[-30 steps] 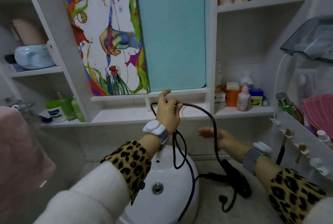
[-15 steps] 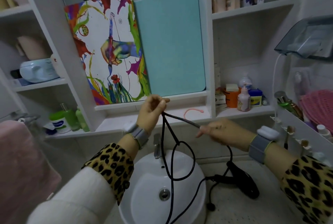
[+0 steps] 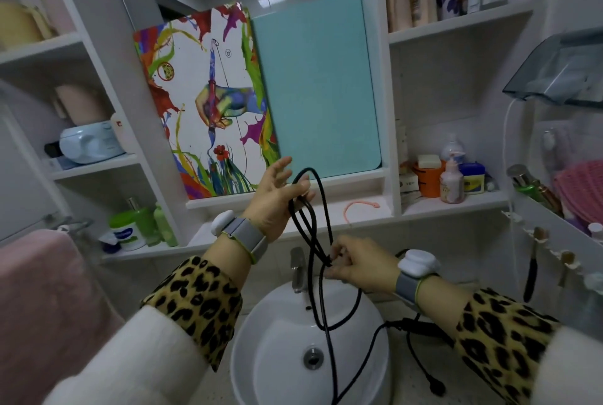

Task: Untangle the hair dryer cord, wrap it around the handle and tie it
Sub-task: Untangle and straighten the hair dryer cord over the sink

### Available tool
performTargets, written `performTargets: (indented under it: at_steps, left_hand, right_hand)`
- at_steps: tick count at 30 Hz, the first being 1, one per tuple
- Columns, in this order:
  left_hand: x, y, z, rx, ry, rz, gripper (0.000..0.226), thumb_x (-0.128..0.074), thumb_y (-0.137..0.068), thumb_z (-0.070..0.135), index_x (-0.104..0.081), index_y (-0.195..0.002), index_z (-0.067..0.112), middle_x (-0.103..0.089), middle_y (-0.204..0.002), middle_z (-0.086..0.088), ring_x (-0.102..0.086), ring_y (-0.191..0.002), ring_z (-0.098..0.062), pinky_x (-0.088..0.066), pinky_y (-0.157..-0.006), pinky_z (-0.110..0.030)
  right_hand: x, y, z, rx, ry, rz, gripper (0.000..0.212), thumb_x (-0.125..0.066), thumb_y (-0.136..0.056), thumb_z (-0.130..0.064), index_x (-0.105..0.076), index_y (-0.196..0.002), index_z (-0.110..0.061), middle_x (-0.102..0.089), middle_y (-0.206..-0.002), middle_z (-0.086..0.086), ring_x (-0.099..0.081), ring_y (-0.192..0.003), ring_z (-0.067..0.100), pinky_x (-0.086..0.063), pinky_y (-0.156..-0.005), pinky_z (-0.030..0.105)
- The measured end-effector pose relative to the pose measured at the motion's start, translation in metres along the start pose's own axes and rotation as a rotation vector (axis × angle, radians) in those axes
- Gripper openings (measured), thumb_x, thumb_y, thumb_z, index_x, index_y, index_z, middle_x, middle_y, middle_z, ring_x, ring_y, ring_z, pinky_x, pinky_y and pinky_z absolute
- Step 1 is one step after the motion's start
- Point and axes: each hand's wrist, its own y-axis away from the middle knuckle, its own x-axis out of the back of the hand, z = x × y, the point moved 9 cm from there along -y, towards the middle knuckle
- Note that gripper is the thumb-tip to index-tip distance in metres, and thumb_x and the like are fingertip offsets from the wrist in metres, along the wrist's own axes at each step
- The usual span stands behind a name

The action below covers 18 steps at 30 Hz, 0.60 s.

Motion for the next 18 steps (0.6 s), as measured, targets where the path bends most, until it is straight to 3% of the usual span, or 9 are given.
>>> performTargets:
  at_steps: [3,5,7,9,11,13,16,18]
  left_hand:
    - [-0.012,0.009,-0.014,0.169,0.041,0.016,0.045,-0.058,-0.088,-0.015,-0.045,-0.13,-0.007,-0.053,-0.116,-0.027,-0.064,-0.098,-0.029,-0.06,-0.071,-0.023]
    - [-0.019,0.014,-0.02,0.209,-0.145,-0.026,0.025,-0.061,-0.088,-0.011,-0.056,-0.113,-0.012,-0.06,-0.105,-0.026,-0.066,-0.093,-0.026,-0.058,-0.066,-0.018]
    - [-0.023,0.014,-0.017,0.153,-0.405,-0.064,0.012,-0.062,-0.09,-0.006,-0.065,-0.102,-0.007,-0.068,-0.097,-0.018,-0.069,-0.082,-0.018,-0.055,-0.059,-0.016]
    - [-0.024,0.012,-0.01,0.064,-0.506,-0.08,0.012,-0.062,-0.094,0.006,-0.068,-0.097,-0.003,-0.07,-0.085,-0.01,-0.065,-0.063,-0.01,-0.047,-0.047,-0.016]
    - [-0.018,0.009,0.0,0.002,-0.535,-0.043,0.025,-0.064,-0.094,0.023,-0.069,-0.096,-0.001,-0.06,-0.066,-0.003,-0.05,-0.046,-0.008,-0.037,-0.039,-0.018]
    - [-0.007,0.008,0.004,-0.016,-0.556,-0.002,0.034,-0.061,-0.094,0.037,-0.07,-0.089,0.005,-0.046,-0.053,0.004,-0.04,-0.04,-0.01,-0.031,-0.038,-0.018]
    - [-0.004,0.01,-0.003,-0.03,-0.667,-0.017,0.037,-0.061,-0.094,0.041,-0.07,-0.079,0.009,-0.036,-0.048,0.007,-0.034,-0.04,-0.012,-0.027,-0.04,-0.019]
    - [-0.014,0.012,-0.015,-0.037,-0.754,-0.06,0.033,-0.064,-0.092,0.038,-0.069,-0.07,0.014,-0.035,-0.048,0.006,-0.033,-0.04,-0.013,-0.026,-0.041,-0.019]
  right_hand:
    - [0.012,-0.007,-0.006,-0.009,-0.091,0.14,0.036,-0.072,-0.066,-0.054,-0.046,-0.079,-0.032,-0.063,-0.072,-0.005,-0.062,-0.07,0.018,-0.056,-0.067,0.041]
    - [0.02,-0.007,-0.012,-0.012,-0.118,0.217,0.044,-0.072,-0.059,-0.062,-0.043,-0.074,-0.032,-0.06,-0.074,-0.004,-0.06,-0.07,0.021,-0.053,-0.063,0.039]
    - [0.024,-0.006,-0.021,0.003,-0.144,0.281,0.043,-0.076,-0.059,-0.059,-0.045,-0.07,-0.031,-0.059,-0.074,-0.005,-0.058,-0.069,0.02,-0.05,-0.06,0.036]
    - [0.025,-0.003,-0.028,0.03,-0.219,0.255,0.034,-0.082,-0.063,-0.045,-0.053,-0.07,-0.028,-0.061,-0.073,-0.006,-0.06,-0.069,0.018,-0.052,-0.061,0.034]
    - [0.029,0.003,-0.032,0.084,-0.218,0.168,0.023,-0.082,-0.067,-0.035,-0.063,-0.076,-0.027,-0.066,-0.078,-0.008,-0.062,-0.072,0.008,-0.056,-0.068,0.029]
    - [0.058,0.015,-0.033,0.175,-0.094,0.281,0.014,-0.075,-0.077,-0.016,-0.069,-0.089,-0.022,-0.07,-0.089,-0.006,-0.065,-0.081,0.008,-0.057,-0.078,0.032]
    - [0.12,0.04,-0.048,0.321,0.221,0.769,0.041,-0.059,-0.077,0.002,-0.062,-0.116,-0.011,-0.063,-0.112,0.009,-0.057,-0.103,0.026,-0.048,-0.094,0.041]
    - [0.122,0.036,-0.079,0.475,0.495,0.748,0.056,-0.064,-0.077,-0.008,-0.049,-0.131,-0.012,-0.055,-0.128,0.01,-0.048,-0.117,0.029,-0.037,-0.104,0.04]
